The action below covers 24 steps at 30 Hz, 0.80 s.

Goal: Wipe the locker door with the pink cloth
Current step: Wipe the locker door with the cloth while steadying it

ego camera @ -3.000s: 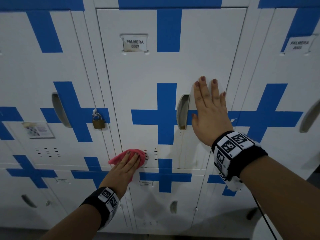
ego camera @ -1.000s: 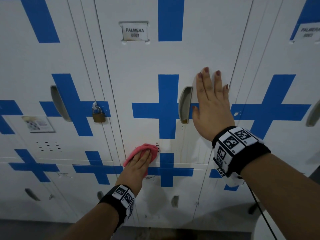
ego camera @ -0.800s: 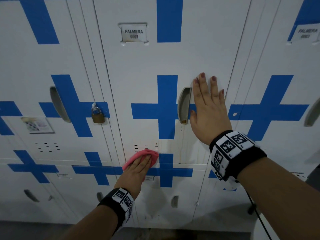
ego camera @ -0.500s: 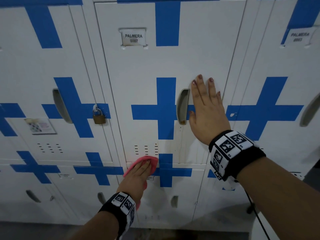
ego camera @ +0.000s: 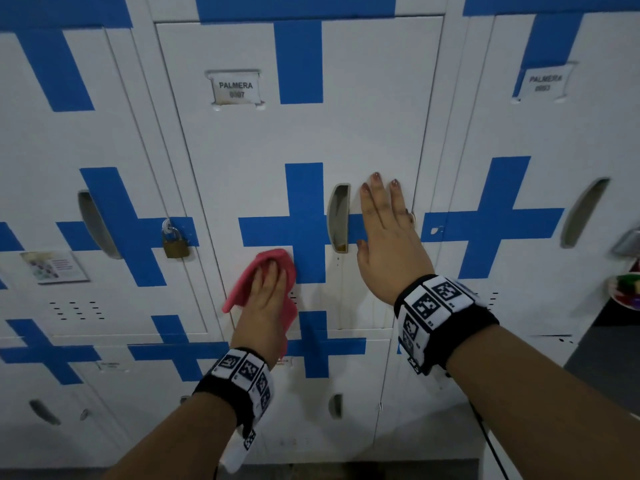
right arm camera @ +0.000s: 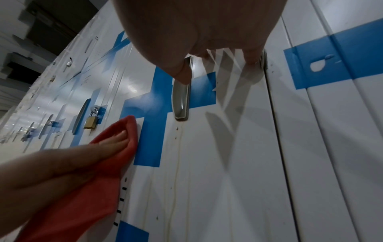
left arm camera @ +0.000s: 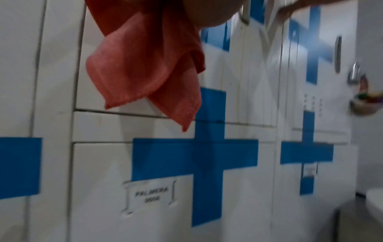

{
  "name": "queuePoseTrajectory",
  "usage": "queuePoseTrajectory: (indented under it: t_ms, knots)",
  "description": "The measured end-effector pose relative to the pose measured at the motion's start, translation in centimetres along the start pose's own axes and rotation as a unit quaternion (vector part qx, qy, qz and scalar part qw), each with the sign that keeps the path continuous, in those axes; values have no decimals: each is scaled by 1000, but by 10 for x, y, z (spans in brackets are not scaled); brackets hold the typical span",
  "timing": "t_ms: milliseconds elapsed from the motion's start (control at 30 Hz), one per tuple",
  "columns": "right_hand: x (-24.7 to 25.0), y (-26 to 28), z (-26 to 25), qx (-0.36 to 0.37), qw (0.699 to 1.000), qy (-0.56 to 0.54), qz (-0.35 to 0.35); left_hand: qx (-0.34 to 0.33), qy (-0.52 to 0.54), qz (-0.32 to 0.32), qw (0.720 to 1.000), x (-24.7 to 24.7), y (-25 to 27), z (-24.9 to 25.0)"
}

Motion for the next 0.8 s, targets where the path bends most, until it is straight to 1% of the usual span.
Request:
queuePoseTrajectory:
  t_ms: [67,133,233,300,433,467,567,667,767,800]
  knots:
    - [-2,0,1,-2,1000,-4,-1,-17,-42,-24,999,-16,2,-4]
    - [-3,-1,1,-1,1000,-8,0,-40,-77,-31,996,-27,8,-8]
    - [-4,-1,1,-1,1000,-9,4,-75,-140,-58,986,-46,18,-14]
    - [-3,-2,2,0,1000,-8,5,-86,-160,-71,981,-56,21,-17]
    - [-5,-3,3,0,1000,-3,4,-91,-156,-88,980,-66,24,-20]
    - [-5,-3,3,0,1000,-2,3,-102,-152,-78,980,-67,24,-20]
    - [-5,-3,3,-1,1000,-2,1,-129,-165,-104,972,-77,29,-25]
    - [-5,-3,3,-2,1000,4,-1,-123,-158,-125,972,-77,32,-25]
    - [-5,-3,3,-4,1000,5,-2,-126,-162,-123,971,-77,34,-24]
    - [-5,-3,3,-4,1000,5,-3,-117,-146,-124,975,-76,34,-25]
Point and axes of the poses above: each hand's wrist, its own y-axis away from the middle knuckle, its own x-axis out of the back of the hand, z = x × y, the point moved 6 cm from there along -y, towards the middle knuckle, and after that the axes turned 14 degrees about -y, right-handed, at the moved point
